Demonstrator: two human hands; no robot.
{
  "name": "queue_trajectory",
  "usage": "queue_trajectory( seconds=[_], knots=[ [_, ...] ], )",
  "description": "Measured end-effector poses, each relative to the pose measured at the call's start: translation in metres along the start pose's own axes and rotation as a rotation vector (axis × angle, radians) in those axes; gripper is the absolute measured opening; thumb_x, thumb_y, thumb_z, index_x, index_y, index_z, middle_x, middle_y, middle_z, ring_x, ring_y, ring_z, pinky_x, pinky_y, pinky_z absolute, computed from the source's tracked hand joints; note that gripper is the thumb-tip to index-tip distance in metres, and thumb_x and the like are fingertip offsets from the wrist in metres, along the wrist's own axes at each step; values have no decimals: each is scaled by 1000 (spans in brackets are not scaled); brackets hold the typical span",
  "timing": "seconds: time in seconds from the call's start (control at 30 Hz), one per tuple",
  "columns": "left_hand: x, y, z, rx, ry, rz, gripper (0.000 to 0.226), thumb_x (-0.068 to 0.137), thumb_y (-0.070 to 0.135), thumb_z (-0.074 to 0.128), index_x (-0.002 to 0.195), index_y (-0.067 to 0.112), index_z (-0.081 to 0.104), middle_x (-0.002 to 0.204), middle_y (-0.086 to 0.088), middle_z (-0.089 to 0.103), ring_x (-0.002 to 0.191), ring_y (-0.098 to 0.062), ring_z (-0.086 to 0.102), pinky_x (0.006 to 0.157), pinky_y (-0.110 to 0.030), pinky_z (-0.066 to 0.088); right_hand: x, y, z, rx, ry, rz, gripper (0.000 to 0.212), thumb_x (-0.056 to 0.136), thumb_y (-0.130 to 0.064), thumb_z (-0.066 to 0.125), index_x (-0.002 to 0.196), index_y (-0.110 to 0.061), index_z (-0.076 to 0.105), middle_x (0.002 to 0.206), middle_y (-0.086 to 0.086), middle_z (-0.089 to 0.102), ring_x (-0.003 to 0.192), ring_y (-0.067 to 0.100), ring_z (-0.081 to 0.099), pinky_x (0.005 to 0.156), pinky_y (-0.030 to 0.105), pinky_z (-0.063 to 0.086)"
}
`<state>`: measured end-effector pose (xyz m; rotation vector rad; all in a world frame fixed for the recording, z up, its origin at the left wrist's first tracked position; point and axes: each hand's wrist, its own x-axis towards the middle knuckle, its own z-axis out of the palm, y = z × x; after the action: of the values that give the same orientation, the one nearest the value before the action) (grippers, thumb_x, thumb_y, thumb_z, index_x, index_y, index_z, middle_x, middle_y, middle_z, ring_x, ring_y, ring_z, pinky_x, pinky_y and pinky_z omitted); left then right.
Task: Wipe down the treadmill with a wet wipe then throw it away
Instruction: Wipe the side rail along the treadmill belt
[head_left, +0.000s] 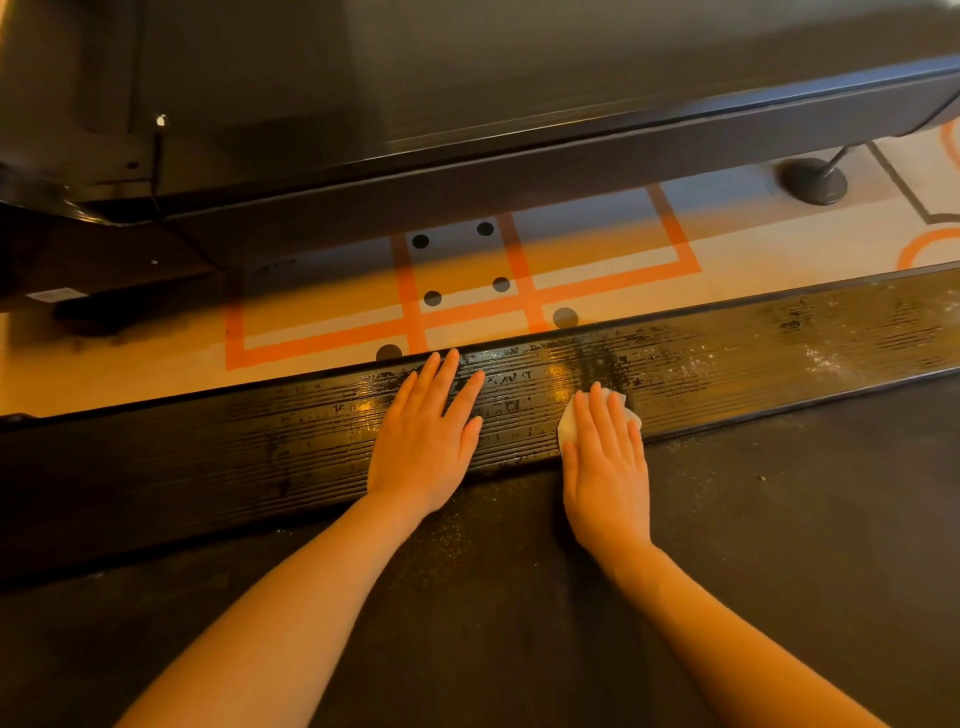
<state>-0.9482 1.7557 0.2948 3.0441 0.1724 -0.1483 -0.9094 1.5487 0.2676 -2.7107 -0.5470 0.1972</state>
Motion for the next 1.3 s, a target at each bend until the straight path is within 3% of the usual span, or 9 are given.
queue_trajectory(
  seconds=[0.17,0.33,0.5,0.73,0.97,1.1,1.3],
  knots=[
    [0,-1,0,-3,-2,-2,55,101,43,25,152,23,30,161,-10,19,149,-27,13,118,-38,8,43,6,-13,-14,12,-17,52,106,-28,31,154,-11,19,162,12,13,149,25,3,119,37,-1],
    [0,-2,2,-30,1,-5,54,102,43,27,152,23,28,162,-9,16,150,-26,9,118,-38,6,65,10,-19,-29,-19,-23,53,106,-29,29,155,-12,16,163,10,9,150,25,1,118,35,-4],
    [0,-2,1,-6,0,-2,55,102,44,19,152,23,29,161,-10,19,149,-27,13,118,-38,9,35,9,-13,22,27,1,52,106,-26,33,154,-11,20,162,11,14,149,24,3,118,37,-1],
    [0,-1,-2,-13,-29,-3,58,100,46,15,154,25,21,163,-7,10,150,-25,5,120,-37,5,-6,6,-5,66,17,34,58,102,-38,20,154,-14,19,162,7,11,150,20,0,119,39,1],
    [0,-1,-2,-22,-24,2,57,100,45,18,153,24,24,162,-8,13,150,-25,6,118,-37,5,32,13,-19,43,-1,-24,53,105,-26,36,154,-10,22,161,12,15,150,26,5,122,43,5],
    [-1,-1,-2,-32,-26,2,57,100,44,20,153,23,25,162,-9,12,150,-26,6,118,-37,4,66,19,-28,5,-40,-26,53,106,-28,30,155,-12,17,163,10,9,150,25,2,119,35,-3],
    [0,-2,1,-21,-9,0,54,102,43,21,151,21,32,160,-11,20,149,-28,15,117,-40,11,68,23,-30,34,-38,-24,53,106,-27,32,154,-12,19,163,10,10,150,24,2,120,36,-2]
  ],
)
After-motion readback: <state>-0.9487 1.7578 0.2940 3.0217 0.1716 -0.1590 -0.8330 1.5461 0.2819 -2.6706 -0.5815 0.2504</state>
